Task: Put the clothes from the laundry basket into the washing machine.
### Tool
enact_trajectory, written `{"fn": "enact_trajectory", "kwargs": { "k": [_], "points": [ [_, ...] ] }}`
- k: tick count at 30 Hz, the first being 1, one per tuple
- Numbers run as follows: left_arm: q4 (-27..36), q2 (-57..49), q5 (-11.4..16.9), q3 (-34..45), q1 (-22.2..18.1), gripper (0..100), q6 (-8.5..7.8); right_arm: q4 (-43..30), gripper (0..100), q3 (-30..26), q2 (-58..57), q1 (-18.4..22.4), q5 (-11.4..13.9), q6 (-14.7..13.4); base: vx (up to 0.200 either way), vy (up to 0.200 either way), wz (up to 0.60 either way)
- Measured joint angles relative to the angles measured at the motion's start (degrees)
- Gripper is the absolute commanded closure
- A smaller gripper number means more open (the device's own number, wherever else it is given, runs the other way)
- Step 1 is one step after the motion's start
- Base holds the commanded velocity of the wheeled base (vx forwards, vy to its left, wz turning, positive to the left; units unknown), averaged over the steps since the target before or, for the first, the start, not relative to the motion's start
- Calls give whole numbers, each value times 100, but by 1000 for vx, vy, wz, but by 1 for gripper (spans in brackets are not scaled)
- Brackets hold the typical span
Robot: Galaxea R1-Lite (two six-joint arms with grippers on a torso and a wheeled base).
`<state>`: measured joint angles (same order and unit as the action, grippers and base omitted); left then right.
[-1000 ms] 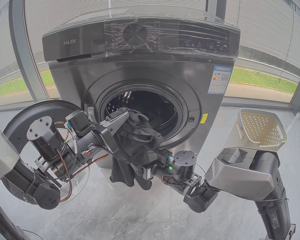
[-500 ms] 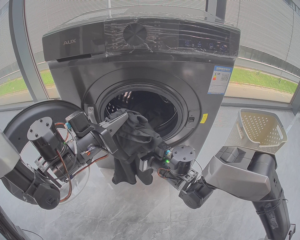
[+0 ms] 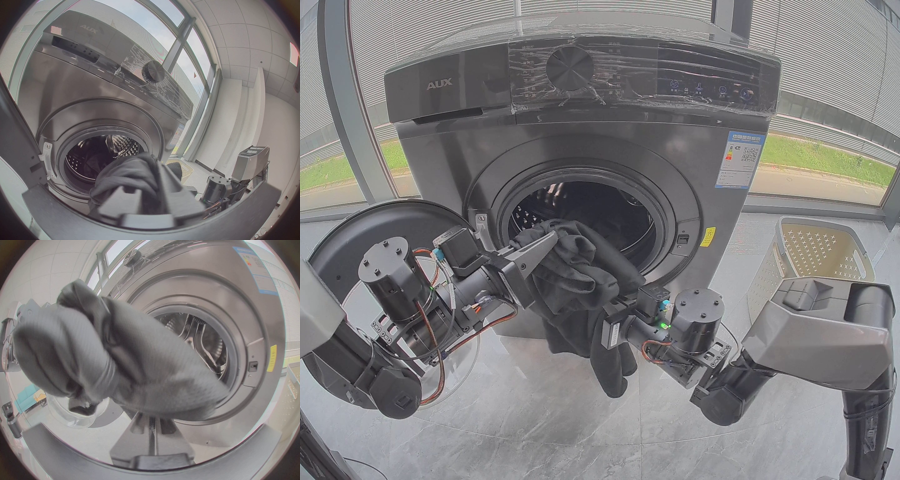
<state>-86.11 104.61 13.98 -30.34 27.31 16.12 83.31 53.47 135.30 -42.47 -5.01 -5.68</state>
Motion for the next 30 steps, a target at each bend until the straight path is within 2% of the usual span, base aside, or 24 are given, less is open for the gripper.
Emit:
{"fn": "enact_trajectory", "kwargs": {
  "k": [4,8,16,30],
  "points": [
    [1,10,11,2,-29,0,107,-40,100,-505,-361,13,-117,-33,0,0,0],
    [15,52,-30,-2,-173,0,172,-77,100,-702,-622,96,-210,-77,0,0,0],
    [26,184,-38,-55,-512,0,178,-88,100,-750,-813,155,-232,-89,0,0,0],
    [11,358,-33,-16,-542,0,145,-33,100,-640,-962,168,-227,-116,0,0,0]
  ]
}}
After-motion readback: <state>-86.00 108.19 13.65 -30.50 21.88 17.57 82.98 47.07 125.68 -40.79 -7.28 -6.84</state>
